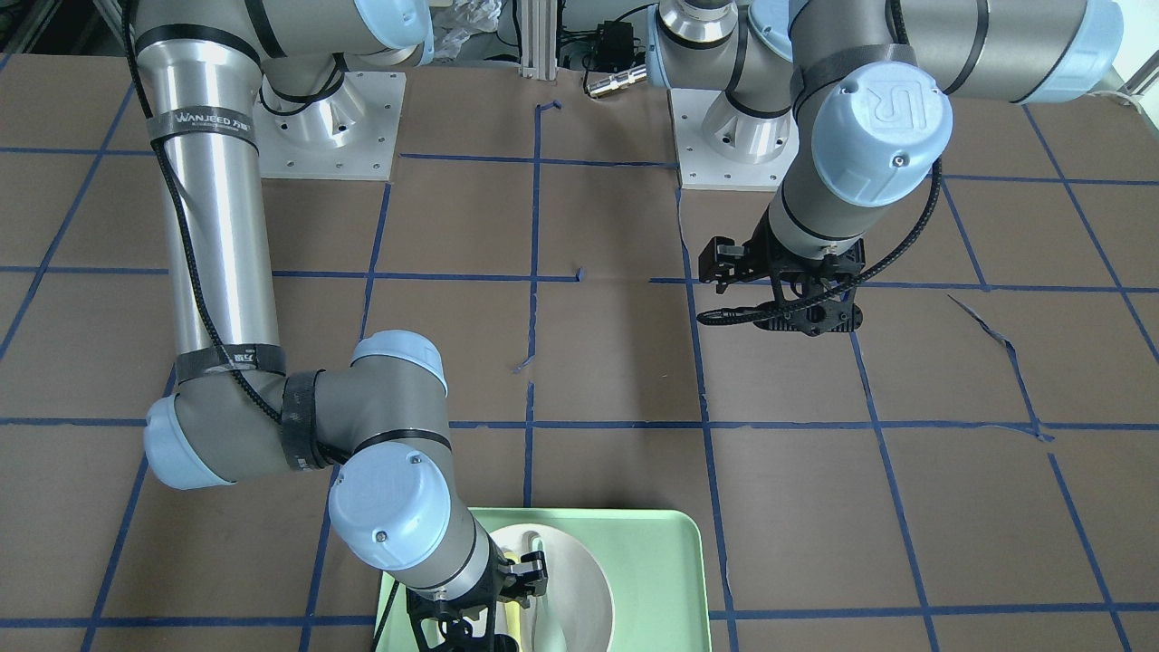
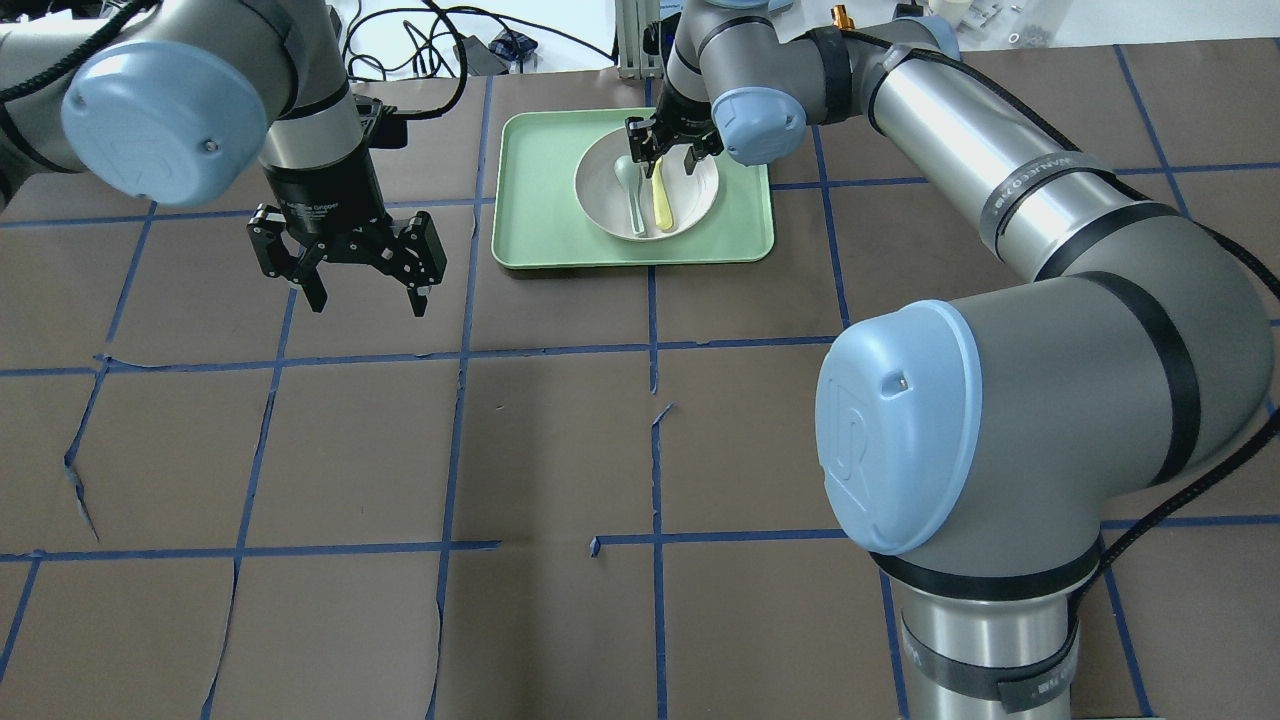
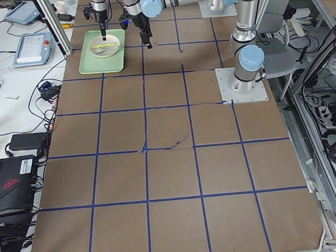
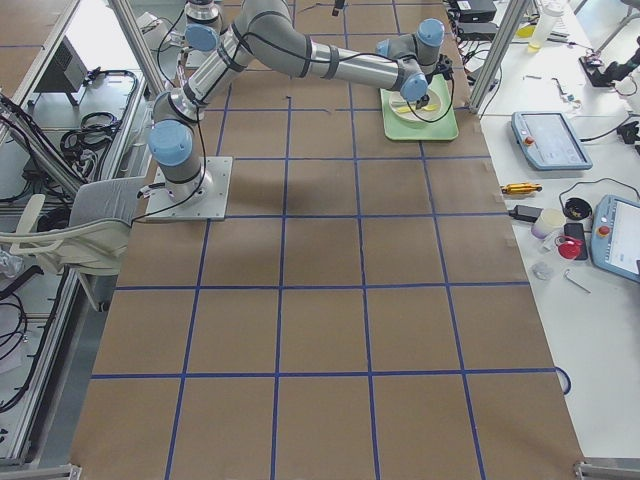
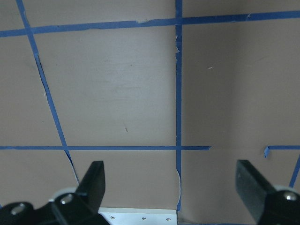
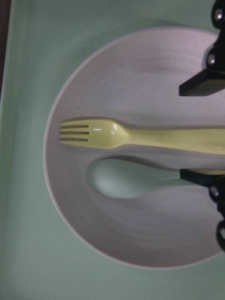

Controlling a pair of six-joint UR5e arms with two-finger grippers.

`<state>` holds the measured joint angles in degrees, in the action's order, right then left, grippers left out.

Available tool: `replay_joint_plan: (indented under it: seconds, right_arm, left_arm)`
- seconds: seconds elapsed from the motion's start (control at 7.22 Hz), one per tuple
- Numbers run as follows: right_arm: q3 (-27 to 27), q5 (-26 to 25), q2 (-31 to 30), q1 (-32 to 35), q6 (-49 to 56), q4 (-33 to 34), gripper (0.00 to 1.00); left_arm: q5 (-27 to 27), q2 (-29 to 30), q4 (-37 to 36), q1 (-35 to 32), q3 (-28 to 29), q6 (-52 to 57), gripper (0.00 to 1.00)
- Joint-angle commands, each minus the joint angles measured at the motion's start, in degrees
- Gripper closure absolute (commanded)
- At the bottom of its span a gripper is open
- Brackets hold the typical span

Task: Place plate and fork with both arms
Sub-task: 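Lower the right gripper onto the yellow fork on the plate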

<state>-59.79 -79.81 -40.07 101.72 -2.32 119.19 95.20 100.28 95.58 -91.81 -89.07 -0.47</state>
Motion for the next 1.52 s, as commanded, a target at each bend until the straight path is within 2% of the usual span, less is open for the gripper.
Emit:
replay_joint_plan:
  seconds: [0.0, 0.14, 0.28, 0.69, 0.97, 1.25, 1.39]
  right_arm:
    - [-0.1, 0.1, 1.4, 0.5, -0.1, 1.1, 0.39]
    - [-0.1, 0.1, 1.7, 0.5, -0.1, 1.1, 0.47]
    - [-0.1, 0.0, 1.8, 0.5, 0.0, 1.1, 0.50]
    - [-0.7, -0.4, 1.8, 0.5, 0.7, 1.0, 0.48]
    - [-1.4, -0.9, 1.5, 0.5, 0.9, 1.0, 0.54]
    - [-1.5, -0.9, 1.5, 0.5, 0.8, 1.0, 0.53]
    - [-1.6, -0.9, 1.5, 0.4, 0.9, 1.0, 0.69]
  left_arm:
    - [0.1, 0.2, -0.1, 0.0, -0.1, 0.2, 0.00]
    - [0.1, 0.1, -0.1, 0.0, -0.1, 0.2, 0.00]
    - [0.2, 0.0, -0.1, 0.0, -0.1, 0.3, 0.00]
    - [0.2, -0.1, -0.7, 0.0, 0.0, 0.4, 0.00]
    - [0.3, -0.1, -0.7, 0.0, 0.0, 0.4, 0.00]
    - [0.3, -0.2, -0.7, 0.0, 0.1, 0.4, 0.00]
    - [0.3, -0.4, -0.7, 0.0, 0.2, 0.6, 0.00]
